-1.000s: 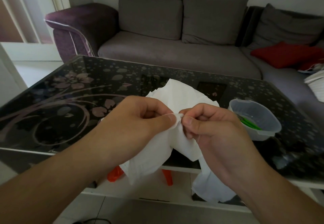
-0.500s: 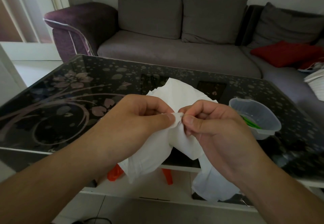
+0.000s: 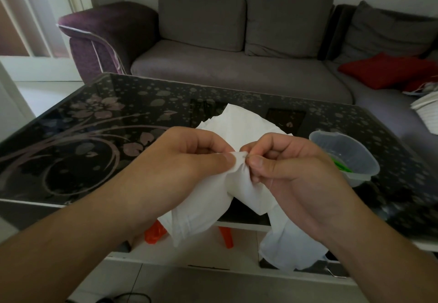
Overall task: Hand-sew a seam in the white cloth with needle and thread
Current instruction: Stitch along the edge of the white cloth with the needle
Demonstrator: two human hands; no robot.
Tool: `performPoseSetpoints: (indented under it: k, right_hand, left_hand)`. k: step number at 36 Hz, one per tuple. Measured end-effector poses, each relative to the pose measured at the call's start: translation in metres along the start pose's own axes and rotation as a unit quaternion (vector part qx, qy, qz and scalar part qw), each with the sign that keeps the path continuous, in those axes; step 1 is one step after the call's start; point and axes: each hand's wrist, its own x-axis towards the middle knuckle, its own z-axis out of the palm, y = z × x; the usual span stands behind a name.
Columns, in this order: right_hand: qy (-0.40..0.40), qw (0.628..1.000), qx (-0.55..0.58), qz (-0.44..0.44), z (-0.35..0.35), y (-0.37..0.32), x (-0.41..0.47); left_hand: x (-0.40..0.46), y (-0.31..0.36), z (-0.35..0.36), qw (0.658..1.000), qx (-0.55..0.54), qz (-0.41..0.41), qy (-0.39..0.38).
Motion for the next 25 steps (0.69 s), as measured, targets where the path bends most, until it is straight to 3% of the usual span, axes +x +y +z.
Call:
performPoseSetpoints:
  k: [25]
  right_hand:
    - [0.003,1.000,-0.006,0.019,0.0034,0.0012,-0.0038]
  left_hand:
    - [-0.0011,0.0043,0.0043,1.000,0.018,0.001,0.010]
